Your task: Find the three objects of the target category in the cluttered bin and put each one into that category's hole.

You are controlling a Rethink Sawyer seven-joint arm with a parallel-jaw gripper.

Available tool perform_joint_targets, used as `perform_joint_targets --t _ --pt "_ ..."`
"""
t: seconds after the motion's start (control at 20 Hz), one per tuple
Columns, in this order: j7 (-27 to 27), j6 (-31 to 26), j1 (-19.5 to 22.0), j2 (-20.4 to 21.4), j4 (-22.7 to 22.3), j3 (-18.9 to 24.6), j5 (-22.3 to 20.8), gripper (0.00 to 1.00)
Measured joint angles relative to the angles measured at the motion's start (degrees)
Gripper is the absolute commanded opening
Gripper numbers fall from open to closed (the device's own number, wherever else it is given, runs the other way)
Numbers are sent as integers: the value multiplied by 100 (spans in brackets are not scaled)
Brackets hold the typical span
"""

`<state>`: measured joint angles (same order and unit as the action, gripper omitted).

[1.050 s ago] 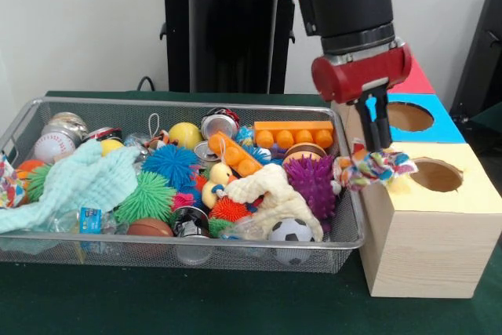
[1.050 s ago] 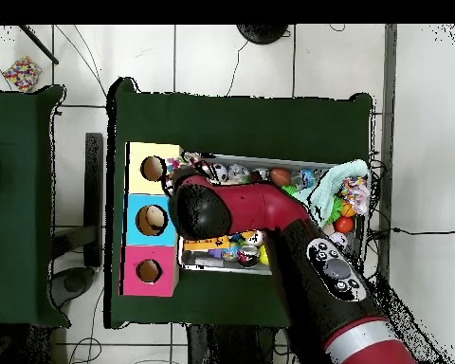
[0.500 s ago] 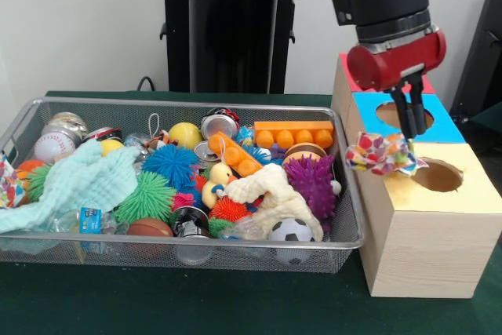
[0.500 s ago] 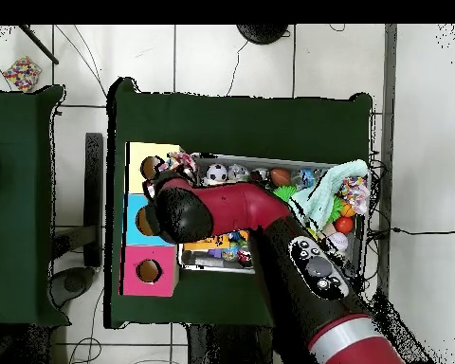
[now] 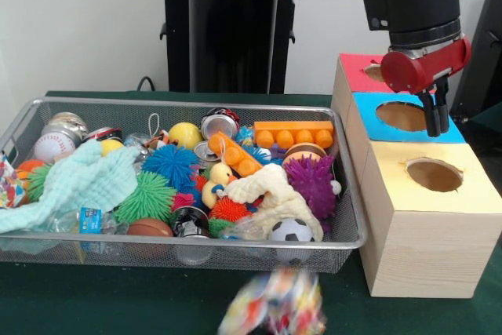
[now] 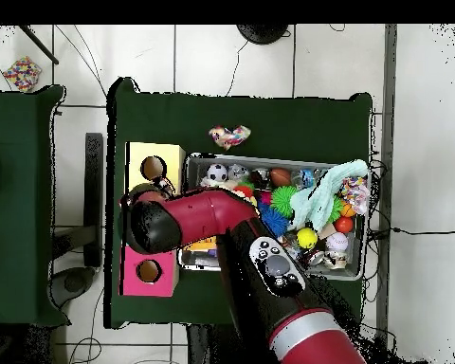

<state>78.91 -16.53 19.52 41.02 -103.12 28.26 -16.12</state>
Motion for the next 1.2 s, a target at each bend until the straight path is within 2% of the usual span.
perform_joint_targets --t 1.2 --pt "0 70 -230 65 -1 -551 -40 0"
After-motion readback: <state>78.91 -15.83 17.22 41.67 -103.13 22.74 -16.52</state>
